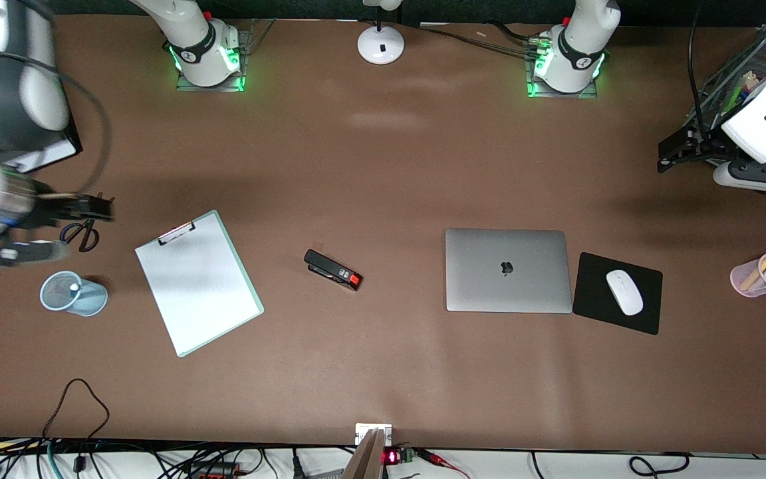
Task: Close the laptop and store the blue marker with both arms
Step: 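Raise the right gripper away from the cup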
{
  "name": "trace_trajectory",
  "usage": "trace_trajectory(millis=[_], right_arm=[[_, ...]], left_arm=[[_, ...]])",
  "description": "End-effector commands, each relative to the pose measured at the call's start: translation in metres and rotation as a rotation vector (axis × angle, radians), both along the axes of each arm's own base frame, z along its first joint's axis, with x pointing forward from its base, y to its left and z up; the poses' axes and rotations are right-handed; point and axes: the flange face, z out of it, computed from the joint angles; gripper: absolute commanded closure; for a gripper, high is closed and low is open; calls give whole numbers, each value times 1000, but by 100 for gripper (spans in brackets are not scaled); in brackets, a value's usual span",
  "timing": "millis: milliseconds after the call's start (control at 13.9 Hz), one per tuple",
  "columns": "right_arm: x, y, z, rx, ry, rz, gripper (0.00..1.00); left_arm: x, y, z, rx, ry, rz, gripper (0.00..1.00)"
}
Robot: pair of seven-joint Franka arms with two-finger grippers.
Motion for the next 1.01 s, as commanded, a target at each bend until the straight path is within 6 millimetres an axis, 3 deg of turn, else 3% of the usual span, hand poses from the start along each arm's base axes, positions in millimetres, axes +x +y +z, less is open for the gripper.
trace_trajectory(millis=[0,360,935], right_arm=[[-17,-47,24,10,-34,-85,0],[-29,-31,53,24,-54,-144,0],[-77,-33,61,36,-92,-151,0]], left_arm=[[-2,3,2,10,4,-3,0],[-2,3,2,10,5,-3,0],[-2,10,1,10,10,8,0]])
